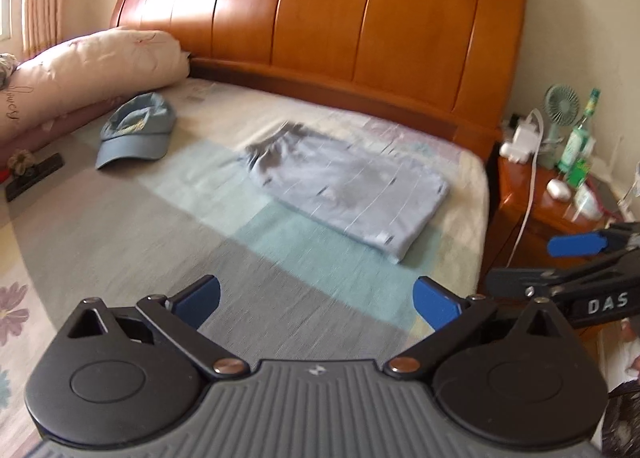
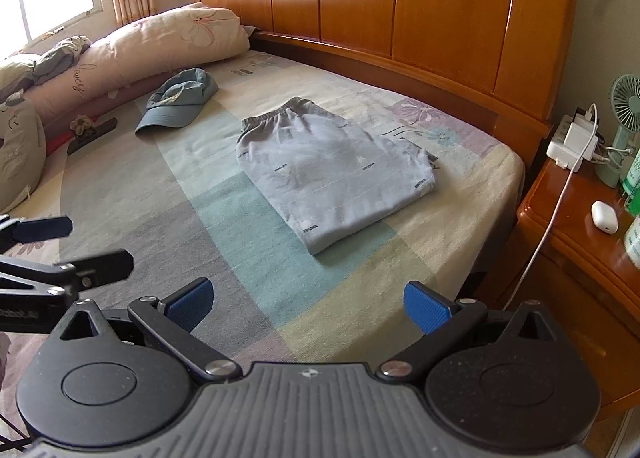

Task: Fold clothes

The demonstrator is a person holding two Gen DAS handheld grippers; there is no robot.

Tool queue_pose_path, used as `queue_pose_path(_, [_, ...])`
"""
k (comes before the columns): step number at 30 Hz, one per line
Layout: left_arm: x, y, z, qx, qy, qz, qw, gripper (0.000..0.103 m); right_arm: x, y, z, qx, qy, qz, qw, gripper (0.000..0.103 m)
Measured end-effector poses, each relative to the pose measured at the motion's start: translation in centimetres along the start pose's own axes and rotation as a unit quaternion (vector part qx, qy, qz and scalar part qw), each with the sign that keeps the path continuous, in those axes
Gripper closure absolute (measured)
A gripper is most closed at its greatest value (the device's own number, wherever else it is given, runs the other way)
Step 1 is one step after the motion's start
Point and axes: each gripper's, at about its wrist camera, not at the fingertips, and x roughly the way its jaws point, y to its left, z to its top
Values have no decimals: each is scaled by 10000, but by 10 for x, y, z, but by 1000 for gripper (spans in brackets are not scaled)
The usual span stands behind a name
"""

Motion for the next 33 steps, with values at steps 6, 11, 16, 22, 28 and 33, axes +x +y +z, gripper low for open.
queue_pose_path(6, [-1,4,-1,-142,96,-63,9998,1,9,6,1,-47,52,81,9999,0])
queue_pose_path(11, [0,7,1,-201,120,-4,9997,1,14,9,5,-65,36,123,9999,0])
queue_pose_path(16, [0,9,4,-191,123,52,9997,1,18,10,9,-83,39,115,9999,0])
queue_pose_path(22, [2,8,10,-184,156,83,9997,1,20,8,13,-82,32,95,9999,0])
queue_pose_path(28, [7,3,14,-171,183,81,9997,1,21,4,18,-82,17,101,9999,0])
queue_pose_path(33, [12,0,16,-225,228,108,9994,1,25,-1,20,-106,40,116,9999,0])
